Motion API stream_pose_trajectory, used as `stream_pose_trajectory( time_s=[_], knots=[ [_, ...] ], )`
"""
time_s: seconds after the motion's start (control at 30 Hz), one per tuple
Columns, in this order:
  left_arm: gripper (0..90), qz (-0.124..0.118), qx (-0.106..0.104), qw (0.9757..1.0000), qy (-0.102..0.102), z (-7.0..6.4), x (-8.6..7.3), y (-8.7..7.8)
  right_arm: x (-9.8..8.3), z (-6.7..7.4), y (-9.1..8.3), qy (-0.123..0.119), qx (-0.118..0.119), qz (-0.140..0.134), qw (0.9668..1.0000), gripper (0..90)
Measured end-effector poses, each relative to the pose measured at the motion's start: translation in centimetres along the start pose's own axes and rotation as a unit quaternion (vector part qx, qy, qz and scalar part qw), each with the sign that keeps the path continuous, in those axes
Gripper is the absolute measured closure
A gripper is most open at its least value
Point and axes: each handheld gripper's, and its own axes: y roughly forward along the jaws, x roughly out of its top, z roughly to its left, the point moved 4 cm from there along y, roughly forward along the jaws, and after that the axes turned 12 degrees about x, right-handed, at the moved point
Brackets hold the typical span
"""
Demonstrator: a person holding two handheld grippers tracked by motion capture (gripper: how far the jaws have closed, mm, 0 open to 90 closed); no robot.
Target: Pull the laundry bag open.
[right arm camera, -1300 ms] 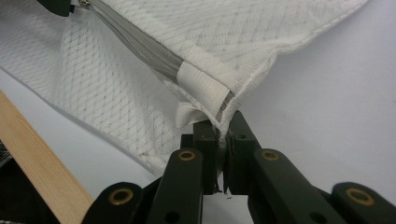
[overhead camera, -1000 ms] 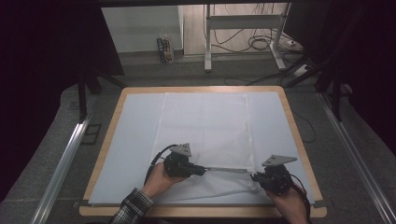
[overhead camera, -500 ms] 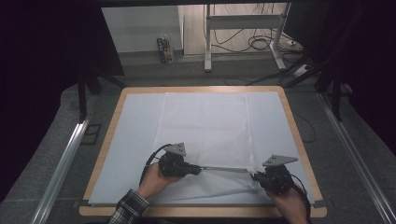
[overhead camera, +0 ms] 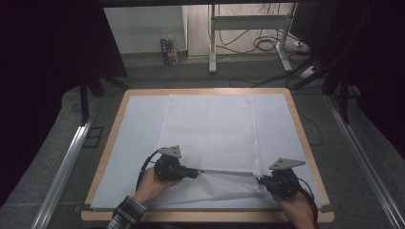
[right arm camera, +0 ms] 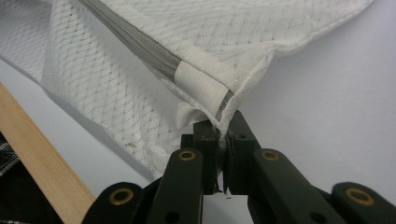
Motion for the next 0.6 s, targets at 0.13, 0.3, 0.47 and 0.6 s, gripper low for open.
stream_pose_trajectory(
  time_s=[0.13, 0.3, 0.47, 0.6],
  knots=[
    [87.5, 0.001, 0.005, 1.0000, -0.003, 0.1, -0.4, -0.4, 0.0, 0.0, -0.1, 0.000, -0.003, 0.000, 1.0000, 84.6],
    [87.5, -0.003, 0.012, 0.9998, -0.014, 0.4, -1.0, -1.2, -0.1, -0.1, -0.1, 0.002, -0.002, 0.000, 1.0000, 84.6],
    [87.5, -0.007, 0.023, 0.9995, -0.023, 0.7, -1.7, -2.2, -0.1, -0.2, -0.2, 0.002, -0.003, -0.002, 1.0000, 84.7],
    [87.5, -0.011, 0.029, 0.9991, -0.029, 1.0, -2.2, -2.8, -0.1, -0.3, -0.3, 0.004, -0.004, -0.002, 1.0000, 84.7]
  ],
)
